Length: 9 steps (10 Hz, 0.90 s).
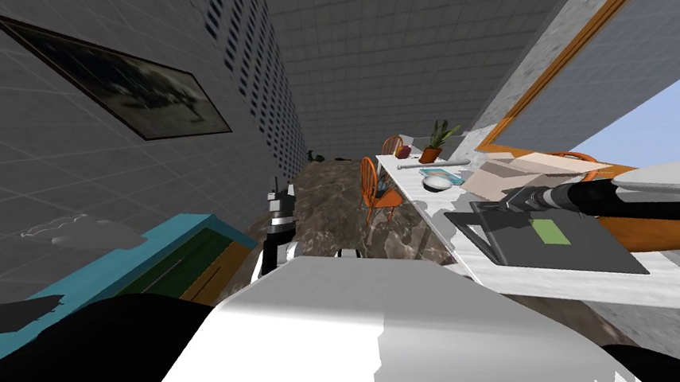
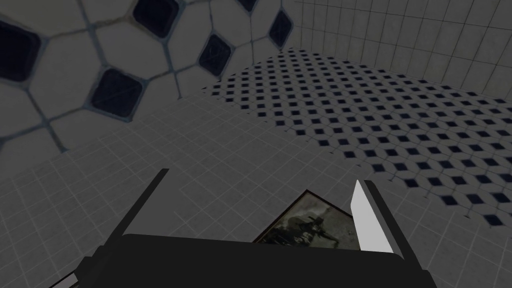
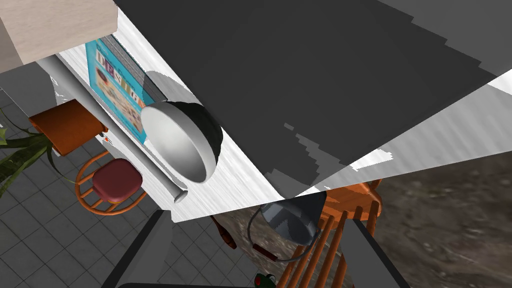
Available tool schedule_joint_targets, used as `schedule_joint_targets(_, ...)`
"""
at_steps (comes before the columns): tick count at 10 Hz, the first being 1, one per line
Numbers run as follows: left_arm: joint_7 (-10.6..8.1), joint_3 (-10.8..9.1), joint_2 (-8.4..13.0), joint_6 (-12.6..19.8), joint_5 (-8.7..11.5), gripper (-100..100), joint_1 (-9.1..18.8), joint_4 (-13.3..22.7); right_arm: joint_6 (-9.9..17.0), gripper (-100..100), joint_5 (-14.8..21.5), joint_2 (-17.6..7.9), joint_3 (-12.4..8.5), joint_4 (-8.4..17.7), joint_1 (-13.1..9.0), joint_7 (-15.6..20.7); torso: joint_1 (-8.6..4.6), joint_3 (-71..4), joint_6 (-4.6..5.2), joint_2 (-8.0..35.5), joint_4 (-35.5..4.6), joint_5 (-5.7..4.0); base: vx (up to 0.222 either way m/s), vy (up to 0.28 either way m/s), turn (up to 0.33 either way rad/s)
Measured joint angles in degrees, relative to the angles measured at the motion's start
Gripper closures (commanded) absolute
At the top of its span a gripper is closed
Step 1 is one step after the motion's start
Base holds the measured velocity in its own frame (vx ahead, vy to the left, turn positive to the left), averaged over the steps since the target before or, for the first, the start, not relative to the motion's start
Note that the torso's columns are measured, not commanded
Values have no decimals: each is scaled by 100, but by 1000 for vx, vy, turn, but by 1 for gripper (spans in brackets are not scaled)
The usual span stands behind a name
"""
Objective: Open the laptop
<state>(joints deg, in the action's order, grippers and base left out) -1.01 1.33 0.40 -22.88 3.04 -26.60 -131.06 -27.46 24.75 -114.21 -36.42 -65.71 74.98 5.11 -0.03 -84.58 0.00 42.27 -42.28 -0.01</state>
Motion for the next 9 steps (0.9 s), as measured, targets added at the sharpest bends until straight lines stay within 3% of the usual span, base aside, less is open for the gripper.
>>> schedule_joint_targets(3, 0, 0, 0, 0, 0, 0, 0, 0, -365, -100, 81, -110, -47, 315, -151, -67, 4, 1, 0, 1, 0, 1, 5, 17, -41)
schedule_joint_targets(4, 0, 0, 0, 0, 0, 0, 0, 0, -392, 0, 68, -118, -51, 334, -149, -56, 0, 1, -1, 1, 0, 0, 0, 0, 0)
schedule_joint_targets(9, 0, 0, 0, 0, 0, 0, 0, 0, -389, 0, 69, -117, -50, 332, -149, -57, 4, 1, 0, 1, -1, 2, 0, 0, 0)
